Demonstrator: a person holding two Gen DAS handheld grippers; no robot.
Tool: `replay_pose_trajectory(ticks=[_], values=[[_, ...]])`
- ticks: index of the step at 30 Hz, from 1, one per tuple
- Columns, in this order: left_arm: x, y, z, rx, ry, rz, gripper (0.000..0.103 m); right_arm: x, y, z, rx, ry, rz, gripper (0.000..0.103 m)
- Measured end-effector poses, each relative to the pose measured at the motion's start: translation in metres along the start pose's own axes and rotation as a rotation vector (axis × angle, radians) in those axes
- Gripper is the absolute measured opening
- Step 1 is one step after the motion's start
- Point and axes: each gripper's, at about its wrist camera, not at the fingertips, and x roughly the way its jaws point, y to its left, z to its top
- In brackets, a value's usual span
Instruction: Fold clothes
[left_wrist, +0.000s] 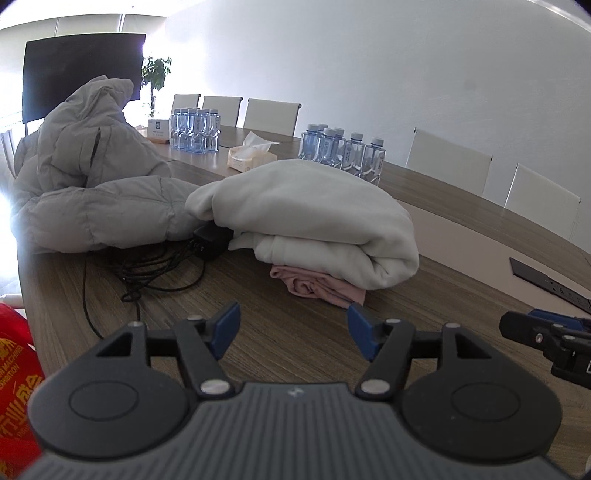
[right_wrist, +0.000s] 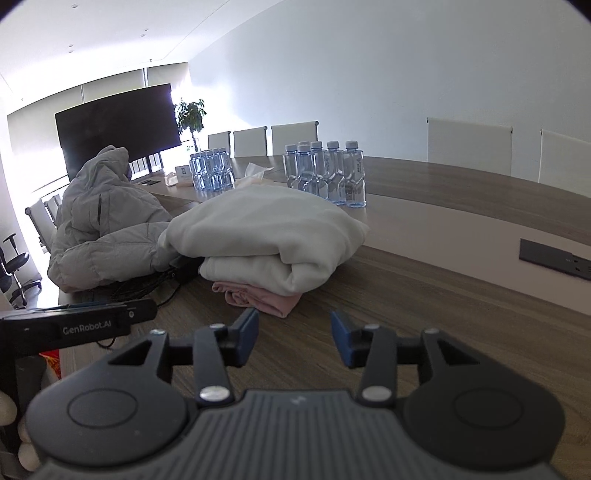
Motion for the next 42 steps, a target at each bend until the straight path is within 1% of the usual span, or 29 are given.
replay_pose_trajectory(ticks=[4, 8, 9, 13, 14, 15, 19, 21, 32, 42], values=[[-0.015, -0.019, -0.014, 0.014, -0.002, 0.001, 0.065, -0.026, -0.003, -0.013, -0.007, 0.007, 0.001, 0.053], [-0.031, -0.033, -0.024, 0.042, -0.031, 0.028, 0.073, -0.044, -0.009, -0.024, -0.003, 0.002, 0.001, 0.057], [-0.036, -0.037, -0.026, 0.055, -0.044, 0.038, 0.075, -0.047, -0.01, -0.026, -0.004, -0.001, -0.003, 0.057], [-0.046, -0.044, -0.03, 0.073, -0.059, 0.037, 0.077, -0.053, -0.014, -0.031, 0.011, -0.004, -0.016, 0.059], [-0.048, -0.046, -0.03, 0.075, -0.059, 0.036, 0.08, -0.054, -0.015, -0.032, 0.017, -0.002, -0.015, 0.059], [-0.049, -0.047, -0.031, 0.076, -0.059, 0.032, 0.081, -0.055, -0.017, -0.034, 0.024, 0.0, -0.014, 0.059], [-0.049, -0.051, -0.034, 0.086, -0.058, 0.033, 0.082, -0.055, -0.018, -0.037, 0.028, 0.008, -0.012, 0.06], [-0.049, -0.052, -0.035, 0.083, -0.056, 0.031, 0.085, -0.054, -0.017, -0.038, 0.026, 0.012, -0.012, 0.06], [-0.046, -0.051, -0.037, 0.074, -0.05, 0.036, 0.085, -0.041, -0.013, -0.041, 0.02, 0.028, -0.02, 0.065], [-0.039, -0.053, -0.04, 0.088, -0.042, 0.033, 0.085, -0.022, -0.015, -0.045, 0.025, 0.047, -0.033, 0.066]])
